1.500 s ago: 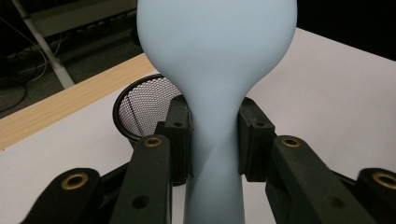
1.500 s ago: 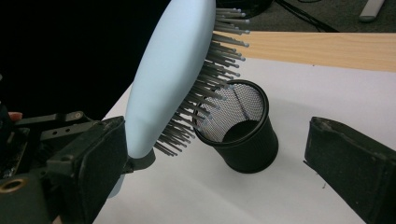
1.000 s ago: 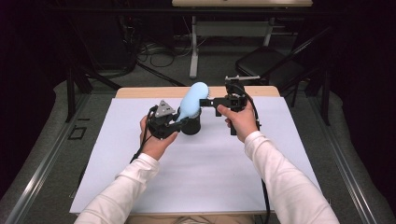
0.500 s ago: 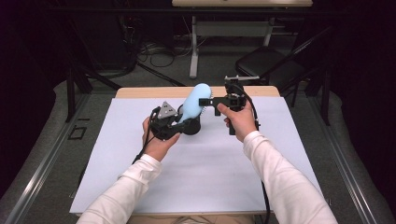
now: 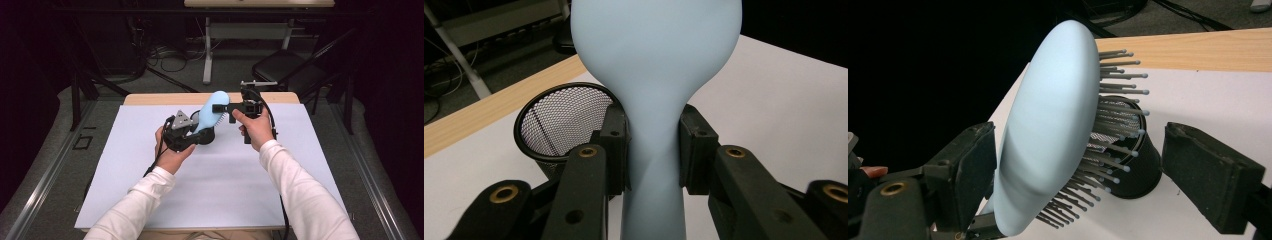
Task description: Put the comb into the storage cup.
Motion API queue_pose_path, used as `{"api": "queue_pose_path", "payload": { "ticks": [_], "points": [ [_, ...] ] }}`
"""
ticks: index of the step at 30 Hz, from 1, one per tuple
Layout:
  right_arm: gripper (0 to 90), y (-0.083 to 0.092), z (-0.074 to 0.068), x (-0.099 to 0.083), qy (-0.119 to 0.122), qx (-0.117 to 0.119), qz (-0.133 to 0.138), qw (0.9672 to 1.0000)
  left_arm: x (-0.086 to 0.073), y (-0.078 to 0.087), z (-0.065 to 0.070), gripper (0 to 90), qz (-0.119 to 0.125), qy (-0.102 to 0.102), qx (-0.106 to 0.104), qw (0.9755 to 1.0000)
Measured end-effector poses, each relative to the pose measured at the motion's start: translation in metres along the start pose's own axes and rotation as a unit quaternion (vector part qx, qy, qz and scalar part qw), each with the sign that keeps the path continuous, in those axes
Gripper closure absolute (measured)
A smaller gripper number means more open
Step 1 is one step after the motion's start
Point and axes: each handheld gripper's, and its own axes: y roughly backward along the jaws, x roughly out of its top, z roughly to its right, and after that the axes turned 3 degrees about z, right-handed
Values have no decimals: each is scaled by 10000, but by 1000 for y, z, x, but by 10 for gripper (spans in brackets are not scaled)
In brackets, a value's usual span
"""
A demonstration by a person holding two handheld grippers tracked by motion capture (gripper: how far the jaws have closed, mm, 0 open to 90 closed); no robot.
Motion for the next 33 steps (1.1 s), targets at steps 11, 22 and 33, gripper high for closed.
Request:
{"api": "queue_pose_path", "payload": {
  "ticks": [11, 22, 33],
  "points": [
    [170, -1, 3, 1, -156, 69, -28, 9999, -1, -3, 6, 695, 25, -38, -57, 10000],
    [205, -2, 5, 1, -304, 193, -43, 9993, -2, -4, 9, 695, 58, -28, -103, 9999],
    [235, -2, 8, 1, -432, 259, -70, 9987, -3, -6, 11, 695, 52, -42, -124, 9999]
  ]
}}
